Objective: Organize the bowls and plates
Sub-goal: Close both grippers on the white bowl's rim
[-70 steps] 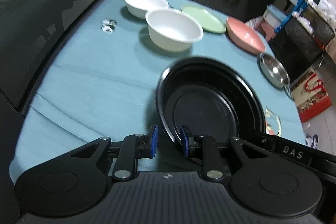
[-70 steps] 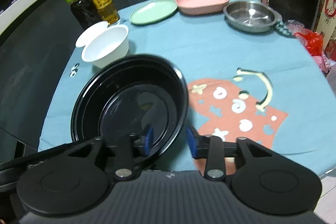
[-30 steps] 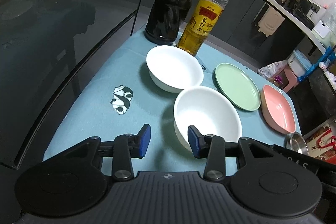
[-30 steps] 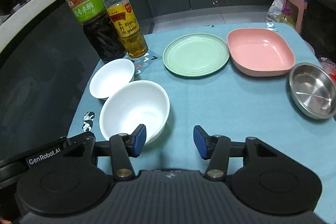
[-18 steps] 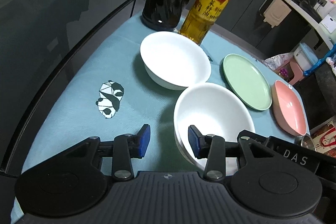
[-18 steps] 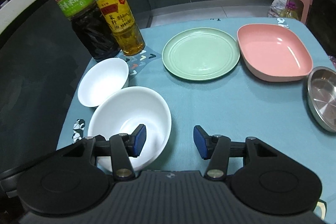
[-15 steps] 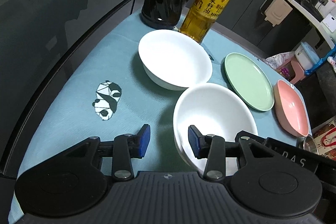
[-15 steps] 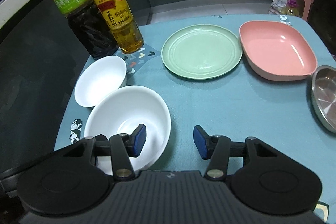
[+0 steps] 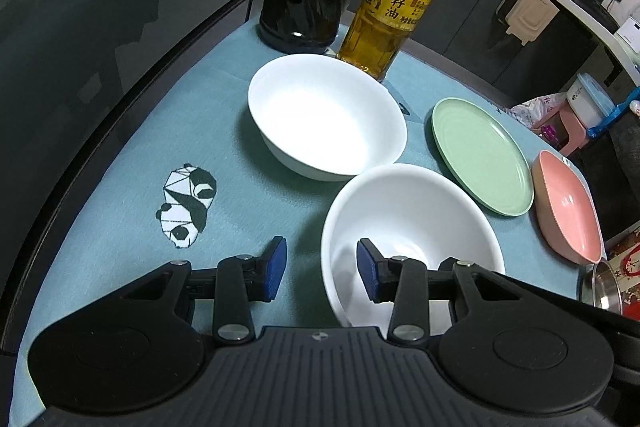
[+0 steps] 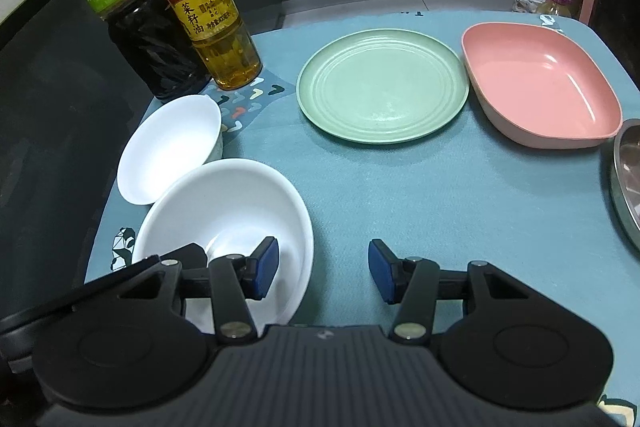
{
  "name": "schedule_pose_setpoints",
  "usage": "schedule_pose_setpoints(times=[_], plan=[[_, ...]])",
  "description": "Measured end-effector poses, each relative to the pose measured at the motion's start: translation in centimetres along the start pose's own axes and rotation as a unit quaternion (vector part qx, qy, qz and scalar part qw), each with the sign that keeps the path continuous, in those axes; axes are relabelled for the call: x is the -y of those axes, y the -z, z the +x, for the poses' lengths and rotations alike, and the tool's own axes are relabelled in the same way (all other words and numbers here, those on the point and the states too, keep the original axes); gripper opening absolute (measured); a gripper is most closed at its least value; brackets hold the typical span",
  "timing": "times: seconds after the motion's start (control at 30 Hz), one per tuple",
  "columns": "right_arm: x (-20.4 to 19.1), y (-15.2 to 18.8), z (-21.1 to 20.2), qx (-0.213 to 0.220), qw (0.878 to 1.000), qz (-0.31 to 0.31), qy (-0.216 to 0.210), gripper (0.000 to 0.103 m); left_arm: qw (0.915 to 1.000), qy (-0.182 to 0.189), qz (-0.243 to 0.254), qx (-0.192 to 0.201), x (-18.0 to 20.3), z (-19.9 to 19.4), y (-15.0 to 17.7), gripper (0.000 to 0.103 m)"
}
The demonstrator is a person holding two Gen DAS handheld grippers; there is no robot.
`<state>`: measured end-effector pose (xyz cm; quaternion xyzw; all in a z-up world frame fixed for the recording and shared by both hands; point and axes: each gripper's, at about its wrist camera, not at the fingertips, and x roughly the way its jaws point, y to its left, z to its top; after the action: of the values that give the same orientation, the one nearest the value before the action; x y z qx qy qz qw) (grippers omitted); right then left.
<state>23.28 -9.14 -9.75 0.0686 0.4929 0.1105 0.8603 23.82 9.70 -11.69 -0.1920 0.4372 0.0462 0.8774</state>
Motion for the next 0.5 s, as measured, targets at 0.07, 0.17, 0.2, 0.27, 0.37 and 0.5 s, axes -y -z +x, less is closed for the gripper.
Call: schedule_pose_setpoints(times=[0.07,0.17,0.2,0.27,0.37,0.5], plan=[[-0.1,0.0,0.1,0.002,1.000,-0.004,0.003,0.049,0.9999,0.008,0.010,0.000,0.2,0.2,0.1,0.018],[-0.3,0.0,0.4,0.002,1.000,-0.014,-0.003,0.020,0.9994,0.019,0.031,-0.003,0.7,0.1,0.5,0.010],[-0.4,0.1,0.5,-0.003,1.000,-0.016,-0.009,0.016,0.9991,0.014,0.040,0.004,0.9,-0.1,0.7,0.010],[-0.7,0.2,0.6,-0.003,1.000,-0.018,-0.012,0.015,0.9984,0.009,0.053,0.019,1.3,-0.6,0.9,0.010],[-1.0,0.3,0.0,0.011,0.999,-0.029,-0.008,0.015,0.9983,0.010,0.052,0.024,1.4,-1.3,1.0,0.010],[-1.0,0.5,-1.1,0.022,0.999,-0.030,-0.014,0.015,0.9981,0.014,0.052,0.029,1.5,-2.5,1.3,0.010]])
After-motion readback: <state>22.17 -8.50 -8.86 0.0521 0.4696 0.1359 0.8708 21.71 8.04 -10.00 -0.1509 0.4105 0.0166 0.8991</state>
